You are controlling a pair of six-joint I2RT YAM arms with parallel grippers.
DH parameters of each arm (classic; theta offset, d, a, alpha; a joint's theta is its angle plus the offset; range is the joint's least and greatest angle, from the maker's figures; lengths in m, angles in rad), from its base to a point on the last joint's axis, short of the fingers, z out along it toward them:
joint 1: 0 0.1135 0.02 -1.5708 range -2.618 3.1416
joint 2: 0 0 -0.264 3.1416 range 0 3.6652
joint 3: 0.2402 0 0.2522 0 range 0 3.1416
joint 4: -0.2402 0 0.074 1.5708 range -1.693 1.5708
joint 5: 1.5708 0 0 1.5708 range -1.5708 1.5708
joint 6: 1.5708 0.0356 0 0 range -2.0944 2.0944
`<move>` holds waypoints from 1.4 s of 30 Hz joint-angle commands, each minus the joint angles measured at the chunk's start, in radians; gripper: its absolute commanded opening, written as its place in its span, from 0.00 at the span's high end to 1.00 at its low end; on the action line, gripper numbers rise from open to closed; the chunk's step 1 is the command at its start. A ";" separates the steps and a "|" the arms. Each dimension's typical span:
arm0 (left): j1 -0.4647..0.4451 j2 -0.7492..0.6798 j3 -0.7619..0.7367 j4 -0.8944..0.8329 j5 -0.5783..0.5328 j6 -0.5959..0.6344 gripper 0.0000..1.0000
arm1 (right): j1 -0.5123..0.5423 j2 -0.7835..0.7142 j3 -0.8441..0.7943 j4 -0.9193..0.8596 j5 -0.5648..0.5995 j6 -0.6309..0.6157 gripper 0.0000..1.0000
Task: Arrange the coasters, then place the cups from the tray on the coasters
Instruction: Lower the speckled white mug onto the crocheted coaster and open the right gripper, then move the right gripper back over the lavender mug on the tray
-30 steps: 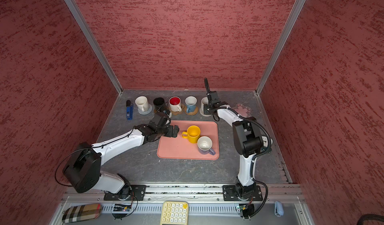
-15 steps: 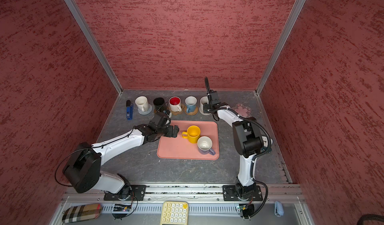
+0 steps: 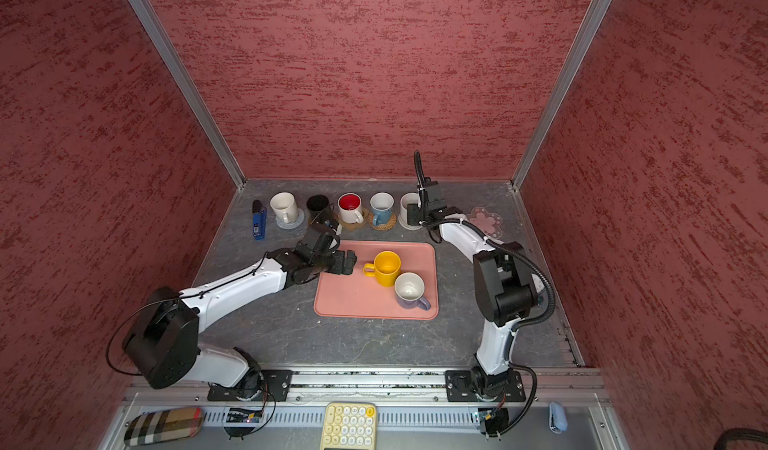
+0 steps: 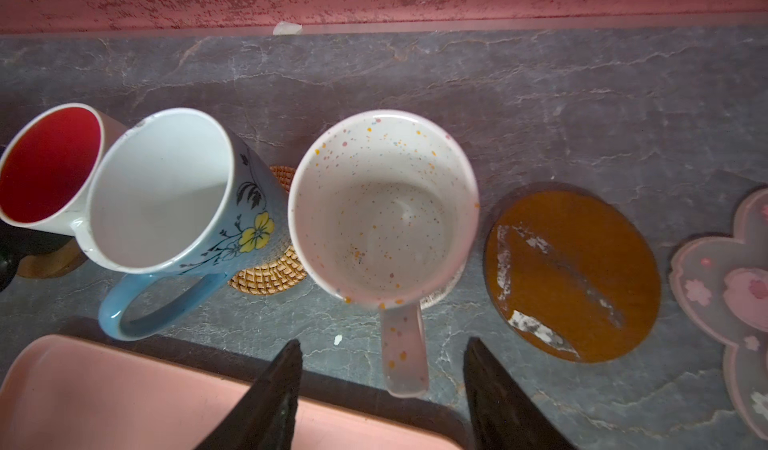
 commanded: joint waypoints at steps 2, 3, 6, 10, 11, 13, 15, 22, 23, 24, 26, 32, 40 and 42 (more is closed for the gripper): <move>0.002 -0.048 0.005 -0.020 0.009 0.004 0.01 | -0.006 -0.091 -0.040 0.019 0.006 -0.001 0.34; 0.000 -0.057 0.002 -0.023 0.009 0.001 0.01 | -0.005 -0.114 -0.054 0.014 -0.001 -0.003 0.33; -0.005 -0.082 -0.009 -0.031 0.014 -0.008 0.01 | -0.006 -0.173 -0.100 0.002 -0.032 -0.005 0.32; -0.011 -0.114 -0.024 -0.038 0.021 -0.019 0.01 | -0.005 -0.269 -0.174 -0.028 -0.059 0.008 0.32; -0.014 -0.124 -0.028 -0.038 0.022 -0.024 0.01 | -0.003 -0.298 -0.195 -0.036 -0.066 0.011 0.32; -0.020 -0.141 -0.037 -0.040 0.023 -0.030 0.01 | -0.003 -0.349 -0.240 -0.052 -0.084 0.019 0.33; -0.029 -0.157 -0.050 -0.042 0.023 -0.038 0.01 | 0.001 -0.410 -0.288 -0.071 -0.095 0.025 0.33; -0.055 -0.203 -0.116 -0.046 0.009 -0.063 0.01 | 0.025 -0.558 -0.432 -0.115 -0.112 0.055 0.32; -0.057 -0.212 -0.129 -0.046 0.008 -0.069 0.01 | 0.031 -0.578 -0.451 -0.122 -0.112 0.063 0.32; -0.059 -0.223 -0.141 -0.047 0.009 -0.075 0.01 | 0.041 -0.596 -0.467 -0.132 -0.112 0.069 0.32; -0.065 -0.241 -0.157 -0.052 0.006 -0.085 0.01 | 0.063 -0.628 -0.494 -0.150 -0.102 0.082 0.32; -0.084 -0.282 -0.197 -0.057 -0.008 -0.109 0.01 | 0.133 -0.724 -0.546 -0.231 -0.088 0.120 0.31; -0.113 -0.284 -0.207 -0.058 -0.031 -0.124 0.01 | 0.250 -0.782 -0.575 -0.347 -0.061 0.144 0.28; -0.114 -0.286 -0.207 -0.064 -0.035 -0.122 0.01 | 0.283 -0.787 -0.570 -0.355 -0.062 0.162 0.27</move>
